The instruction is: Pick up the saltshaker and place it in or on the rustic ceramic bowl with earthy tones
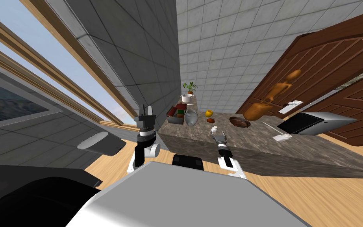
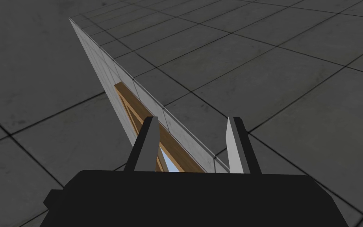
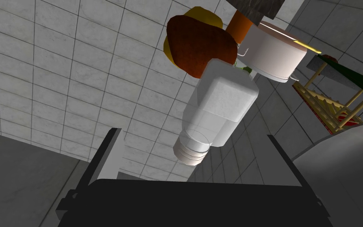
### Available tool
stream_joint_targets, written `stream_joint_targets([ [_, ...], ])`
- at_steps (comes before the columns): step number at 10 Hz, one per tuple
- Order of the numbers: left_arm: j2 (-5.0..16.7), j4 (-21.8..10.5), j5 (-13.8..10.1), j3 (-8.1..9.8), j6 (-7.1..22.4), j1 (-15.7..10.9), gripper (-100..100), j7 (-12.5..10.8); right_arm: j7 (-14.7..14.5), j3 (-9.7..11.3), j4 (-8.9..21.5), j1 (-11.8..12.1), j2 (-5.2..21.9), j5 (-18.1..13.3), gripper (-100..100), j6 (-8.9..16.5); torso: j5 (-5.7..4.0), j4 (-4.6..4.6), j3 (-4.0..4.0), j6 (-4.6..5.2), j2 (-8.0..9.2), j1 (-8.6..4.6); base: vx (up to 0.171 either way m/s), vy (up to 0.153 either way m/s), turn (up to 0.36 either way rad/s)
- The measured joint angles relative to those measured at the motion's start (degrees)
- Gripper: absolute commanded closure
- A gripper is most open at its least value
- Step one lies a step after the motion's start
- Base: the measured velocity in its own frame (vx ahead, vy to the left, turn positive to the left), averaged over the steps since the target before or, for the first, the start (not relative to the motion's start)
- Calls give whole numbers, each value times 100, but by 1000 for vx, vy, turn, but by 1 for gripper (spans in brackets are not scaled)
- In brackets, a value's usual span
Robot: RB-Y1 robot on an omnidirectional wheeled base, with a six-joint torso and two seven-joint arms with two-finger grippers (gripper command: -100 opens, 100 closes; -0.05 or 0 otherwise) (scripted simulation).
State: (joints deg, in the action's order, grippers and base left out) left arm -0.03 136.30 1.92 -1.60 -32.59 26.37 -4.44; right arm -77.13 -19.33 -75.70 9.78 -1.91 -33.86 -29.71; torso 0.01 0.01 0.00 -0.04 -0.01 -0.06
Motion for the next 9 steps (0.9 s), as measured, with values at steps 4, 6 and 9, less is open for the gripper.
stream_joint_targets([
  [4,0,0,0,0,0,0,0,0,43,21,-71,-48,31,-11,100,125,0,0,0,0,-1,1,0,0,0],
  [6,0,0,0,0,0,0,0,0,43,21,-71,-48,31,-11,100,125,0,0,0,0,0,0,0,0,0],
  [9,0,0,0,0,0,0,0,0,19,-23,-20,-79,137,3,-100,116,1,2,6,0,11,4,-39,20,7],
])
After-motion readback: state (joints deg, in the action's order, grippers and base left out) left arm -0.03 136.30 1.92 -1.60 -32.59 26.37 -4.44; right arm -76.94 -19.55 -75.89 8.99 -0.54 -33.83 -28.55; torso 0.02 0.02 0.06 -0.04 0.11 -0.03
